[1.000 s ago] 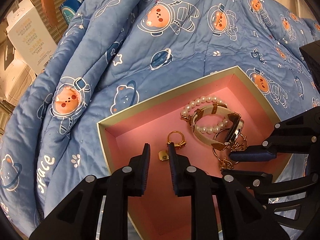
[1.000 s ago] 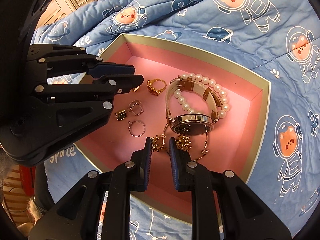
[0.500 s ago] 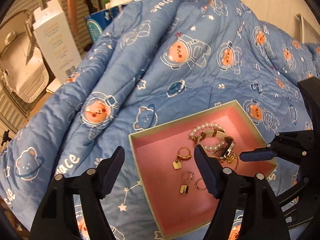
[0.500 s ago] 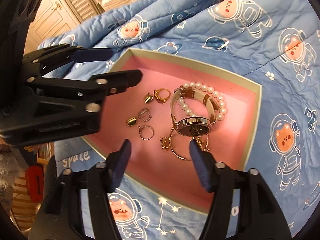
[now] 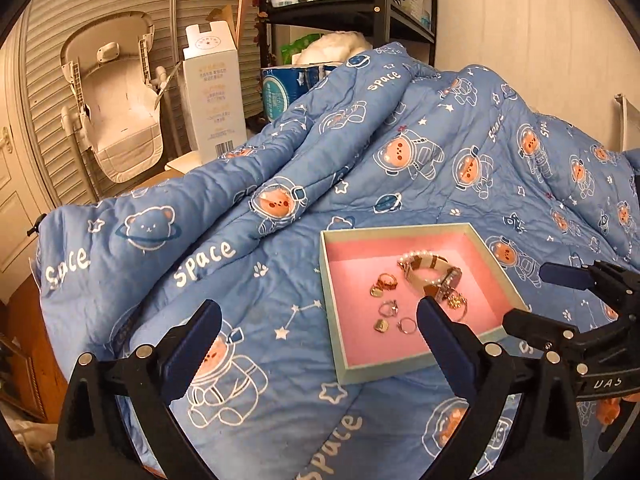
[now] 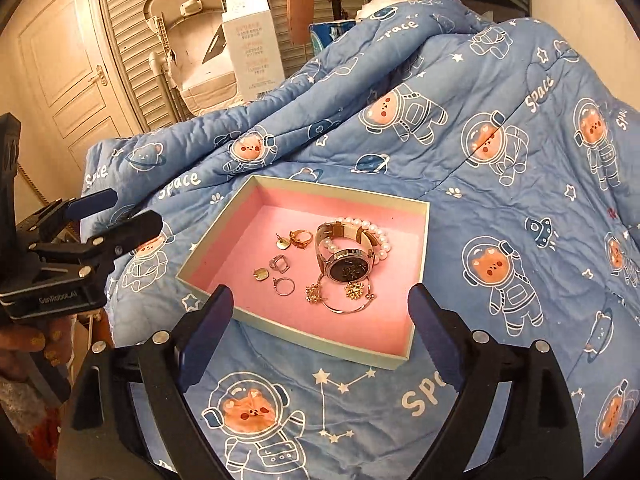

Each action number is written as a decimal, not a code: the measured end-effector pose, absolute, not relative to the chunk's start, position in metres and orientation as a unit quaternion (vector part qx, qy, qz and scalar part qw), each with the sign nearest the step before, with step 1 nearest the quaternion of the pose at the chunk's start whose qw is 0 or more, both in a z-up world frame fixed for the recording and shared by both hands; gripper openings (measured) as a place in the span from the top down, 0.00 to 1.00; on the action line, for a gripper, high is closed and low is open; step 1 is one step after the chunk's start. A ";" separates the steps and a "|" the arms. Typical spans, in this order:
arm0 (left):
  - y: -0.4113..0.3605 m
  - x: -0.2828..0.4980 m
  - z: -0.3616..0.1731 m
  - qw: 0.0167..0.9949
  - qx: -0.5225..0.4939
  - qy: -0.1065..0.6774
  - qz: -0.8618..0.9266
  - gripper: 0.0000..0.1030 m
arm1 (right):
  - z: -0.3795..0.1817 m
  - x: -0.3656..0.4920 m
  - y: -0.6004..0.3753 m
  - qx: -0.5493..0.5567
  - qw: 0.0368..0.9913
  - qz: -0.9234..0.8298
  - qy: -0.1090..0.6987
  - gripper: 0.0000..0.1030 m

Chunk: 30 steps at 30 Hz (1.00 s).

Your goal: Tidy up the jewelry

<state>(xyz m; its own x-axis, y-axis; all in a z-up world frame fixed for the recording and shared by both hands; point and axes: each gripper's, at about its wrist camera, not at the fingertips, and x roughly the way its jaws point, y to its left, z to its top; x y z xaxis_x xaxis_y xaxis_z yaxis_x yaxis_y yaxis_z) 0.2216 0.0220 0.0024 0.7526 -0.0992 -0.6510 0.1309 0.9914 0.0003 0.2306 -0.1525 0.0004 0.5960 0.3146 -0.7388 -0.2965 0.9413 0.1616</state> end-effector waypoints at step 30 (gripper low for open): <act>0.008 0.020 0.009 0.984 -0.030 0.176 -0.017 0.07 | 0.034 0.024 -0.163 0.009 0.979 0.023 0.201 0.06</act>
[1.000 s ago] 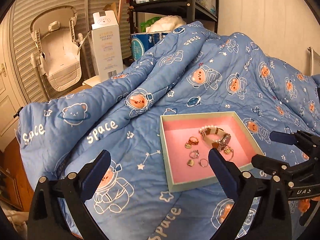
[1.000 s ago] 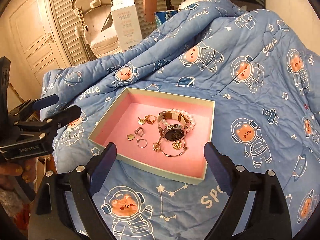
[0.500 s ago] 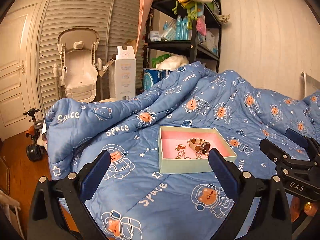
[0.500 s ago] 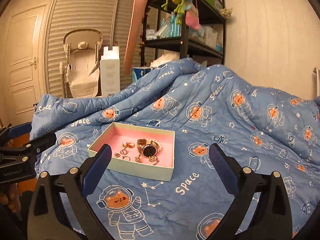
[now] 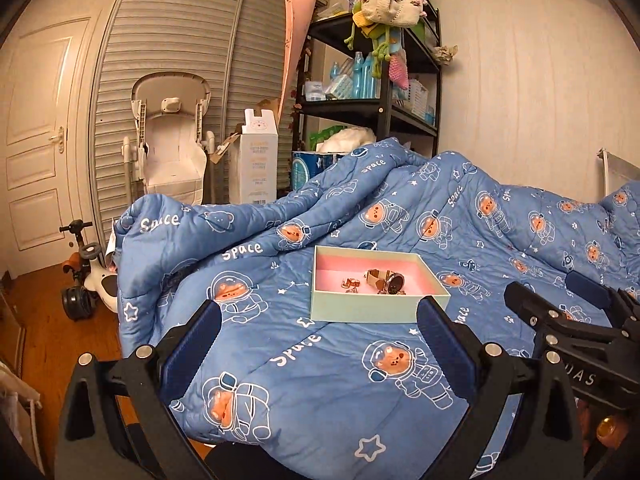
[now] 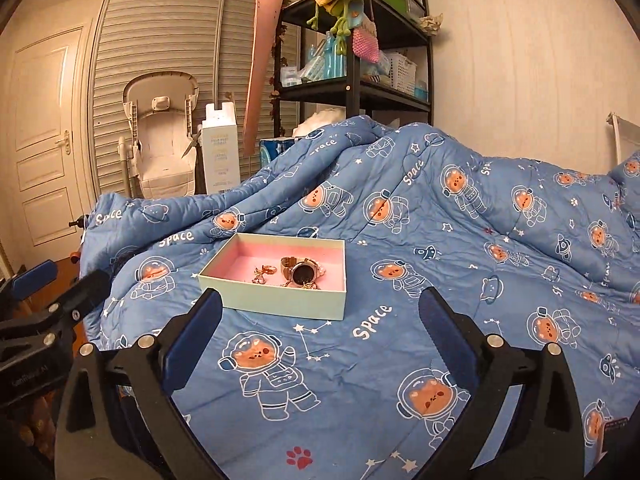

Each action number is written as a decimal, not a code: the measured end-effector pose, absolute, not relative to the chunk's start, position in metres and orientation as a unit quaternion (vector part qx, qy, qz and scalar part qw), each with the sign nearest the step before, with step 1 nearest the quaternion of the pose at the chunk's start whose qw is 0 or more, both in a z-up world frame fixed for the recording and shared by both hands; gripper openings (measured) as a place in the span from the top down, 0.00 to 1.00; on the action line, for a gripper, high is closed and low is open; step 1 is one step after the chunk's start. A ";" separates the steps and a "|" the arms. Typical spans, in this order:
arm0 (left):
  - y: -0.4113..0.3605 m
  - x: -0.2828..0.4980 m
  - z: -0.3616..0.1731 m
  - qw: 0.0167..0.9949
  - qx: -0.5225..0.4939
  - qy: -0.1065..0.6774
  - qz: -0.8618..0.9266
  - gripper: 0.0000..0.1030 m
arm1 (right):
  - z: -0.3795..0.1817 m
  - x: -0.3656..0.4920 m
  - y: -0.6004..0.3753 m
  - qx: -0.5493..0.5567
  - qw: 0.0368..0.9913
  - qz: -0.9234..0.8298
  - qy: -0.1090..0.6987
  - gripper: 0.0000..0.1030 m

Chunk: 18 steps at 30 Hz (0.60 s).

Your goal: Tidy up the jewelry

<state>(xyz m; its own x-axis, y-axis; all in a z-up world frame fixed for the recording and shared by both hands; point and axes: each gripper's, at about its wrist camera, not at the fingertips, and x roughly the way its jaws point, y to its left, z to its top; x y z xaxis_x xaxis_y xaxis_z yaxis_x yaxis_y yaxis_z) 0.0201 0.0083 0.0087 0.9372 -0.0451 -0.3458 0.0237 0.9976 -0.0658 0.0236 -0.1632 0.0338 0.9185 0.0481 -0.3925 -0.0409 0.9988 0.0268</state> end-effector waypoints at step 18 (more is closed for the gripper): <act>0.020 0.011 0.014 0.986 -0.038 0.162 -0.006 0.07 | 0.040 0.010 -0.164 0.001 0.986 0.019 0.168 0.06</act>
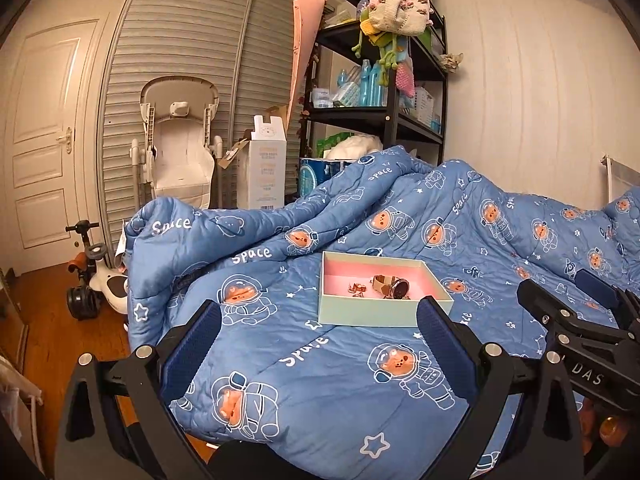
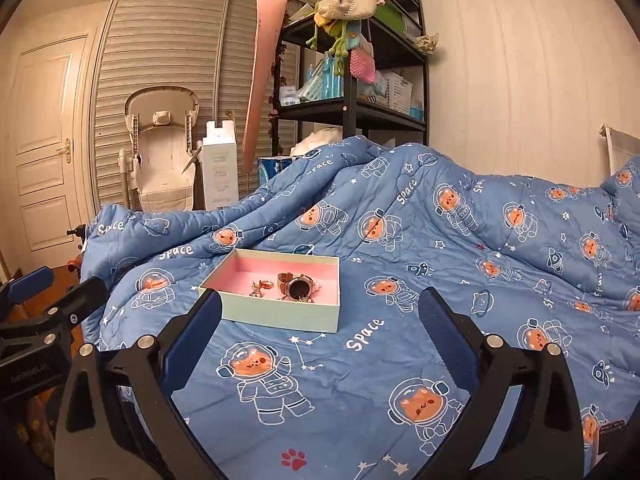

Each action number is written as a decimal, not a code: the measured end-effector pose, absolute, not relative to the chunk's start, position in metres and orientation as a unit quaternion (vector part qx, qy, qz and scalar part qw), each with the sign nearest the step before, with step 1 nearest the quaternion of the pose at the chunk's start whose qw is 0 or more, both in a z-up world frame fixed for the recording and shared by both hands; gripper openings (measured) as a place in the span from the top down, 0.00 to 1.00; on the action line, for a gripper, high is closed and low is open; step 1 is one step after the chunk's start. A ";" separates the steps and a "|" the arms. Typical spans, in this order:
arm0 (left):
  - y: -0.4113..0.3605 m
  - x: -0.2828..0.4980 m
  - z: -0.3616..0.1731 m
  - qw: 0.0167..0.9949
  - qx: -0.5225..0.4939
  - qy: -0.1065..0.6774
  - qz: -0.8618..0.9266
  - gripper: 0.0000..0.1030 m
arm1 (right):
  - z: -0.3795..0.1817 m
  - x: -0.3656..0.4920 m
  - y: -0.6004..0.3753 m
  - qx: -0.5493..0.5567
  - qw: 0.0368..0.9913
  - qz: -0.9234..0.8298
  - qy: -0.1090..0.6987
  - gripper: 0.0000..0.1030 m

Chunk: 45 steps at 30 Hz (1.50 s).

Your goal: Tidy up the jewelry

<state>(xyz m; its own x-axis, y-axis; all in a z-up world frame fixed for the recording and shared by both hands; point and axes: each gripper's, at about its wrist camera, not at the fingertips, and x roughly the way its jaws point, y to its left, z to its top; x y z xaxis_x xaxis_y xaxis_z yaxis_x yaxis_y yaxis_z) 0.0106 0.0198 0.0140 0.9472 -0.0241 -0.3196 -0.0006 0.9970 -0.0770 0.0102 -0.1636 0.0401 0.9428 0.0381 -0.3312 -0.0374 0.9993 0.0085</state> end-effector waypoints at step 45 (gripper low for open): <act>0.018 0.013 0.006 0.984 -0.042 0.175 -0.001 0.07 | 0.037 0.013 -0.167 0.000 0.984 0.011 0.179 0.06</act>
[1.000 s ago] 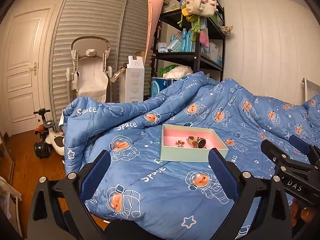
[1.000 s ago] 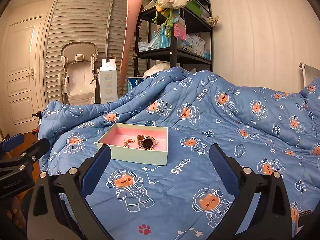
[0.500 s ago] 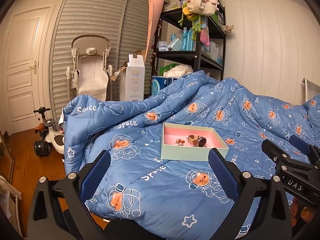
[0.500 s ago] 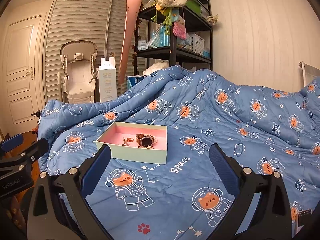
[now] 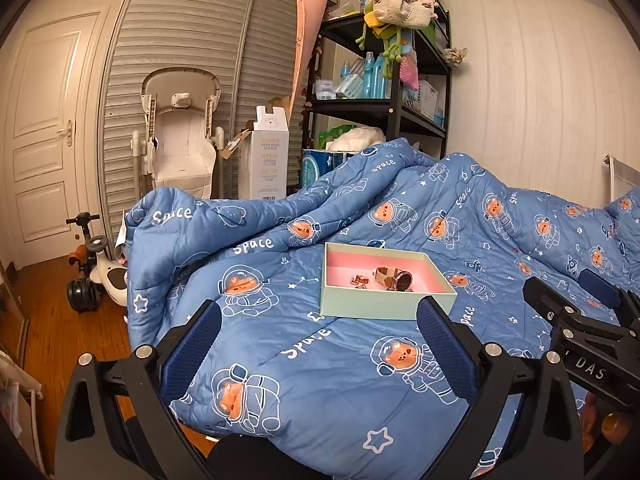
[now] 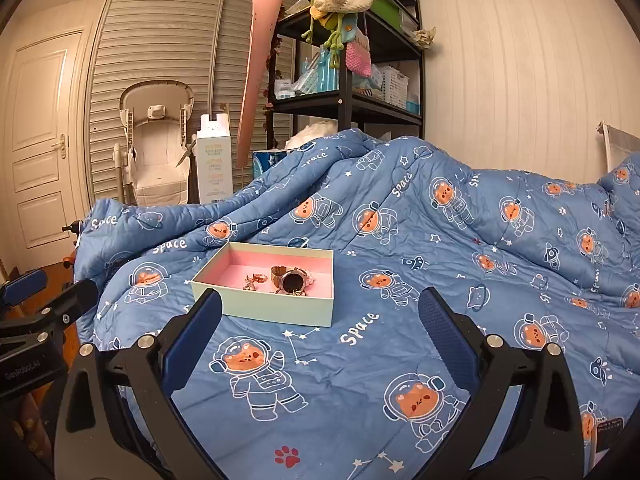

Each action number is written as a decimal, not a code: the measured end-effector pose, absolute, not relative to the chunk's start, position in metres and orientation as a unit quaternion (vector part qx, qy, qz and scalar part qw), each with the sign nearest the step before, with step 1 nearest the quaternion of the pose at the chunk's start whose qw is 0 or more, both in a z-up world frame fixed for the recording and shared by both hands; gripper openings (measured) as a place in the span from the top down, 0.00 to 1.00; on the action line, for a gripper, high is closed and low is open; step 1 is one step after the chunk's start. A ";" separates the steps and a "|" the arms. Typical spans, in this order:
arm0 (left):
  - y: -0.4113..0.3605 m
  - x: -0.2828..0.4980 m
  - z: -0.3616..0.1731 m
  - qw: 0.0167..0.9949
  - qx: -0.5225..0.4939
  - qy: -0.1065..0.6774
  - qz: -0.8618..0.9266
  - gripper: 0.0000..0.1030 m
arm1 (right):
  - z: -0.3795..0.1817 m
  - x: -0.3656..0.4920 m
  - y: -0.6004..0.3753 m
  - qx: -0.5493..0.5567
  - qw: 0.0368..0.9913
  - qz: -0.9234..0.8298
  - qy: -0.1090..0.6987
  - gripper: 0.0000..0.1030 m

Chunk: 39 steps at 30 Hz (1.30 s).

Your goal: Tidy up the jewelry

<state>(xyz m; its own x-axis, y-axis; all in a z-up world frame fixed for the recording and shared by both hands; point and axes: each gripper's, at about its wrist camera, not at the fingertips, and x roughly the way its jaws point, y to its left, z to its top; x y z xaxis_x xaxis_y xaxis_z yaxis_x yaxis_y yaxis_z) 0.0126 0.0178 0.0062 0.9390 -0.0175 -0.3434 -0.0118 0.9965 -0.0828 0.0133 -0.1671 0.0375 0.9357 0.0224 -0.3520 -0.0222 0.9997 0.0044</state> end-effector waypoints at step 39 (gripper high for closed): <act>0.022 0.020 0.005 0.980 -0.050 0.195 -0.004 0.07 | 0.034 0.015 -0.167 -0.005 0.982 0.011 0.189 0.06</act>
